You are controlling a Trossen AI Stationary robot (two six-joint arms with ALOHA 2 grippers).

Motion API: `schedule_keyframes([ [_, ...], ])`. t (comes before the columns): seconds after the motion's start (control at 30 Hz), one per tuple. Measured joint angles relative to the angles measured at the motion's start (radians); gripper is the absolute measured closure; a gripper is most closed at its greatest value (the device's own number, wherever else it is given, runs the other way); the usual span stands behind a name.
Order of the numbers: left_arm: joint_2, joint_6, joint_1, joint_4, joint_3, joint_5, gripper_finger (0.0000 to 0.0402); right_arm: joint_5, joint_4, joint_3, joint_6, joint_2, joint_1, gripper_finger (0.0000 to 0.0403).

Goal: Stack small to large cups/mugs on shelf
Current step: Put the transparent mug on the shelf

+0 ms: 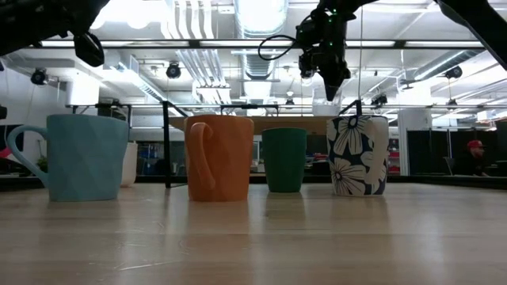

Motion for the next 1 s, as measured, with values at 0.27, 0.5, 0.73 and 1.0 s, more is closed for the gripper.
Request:
schedule_keyframes([
  [0.27, 0.000, 0.000, 0.000, 0.000, 0.000, 0.000, 0.0402, 0.001, 0.000, 0.000, -0.003, 0.000, 0.001, 0.0394],
  [0.5, 0.000, 0.000, 0.000, 0.000, 0.000, 0.000, 0.0402, 0.002, 0.002, -0.001, -0.019, 0.000, 0.001, 0.0394],
  [0.73, 0.000, 0.000, 0.000, 0.000, 0.000, 0.000, 0.0402, 0.002, 0.007, -0.001, -0.022, 0.000, 0.001, 0.0387],
  [1.0, 0.000, 0.000, 0.000, 0.000, 0.000, 0.000, 0.0402, 0.002, 0.007, -0.002, -0.020, 0.000, 0.001, 0.0350],
])
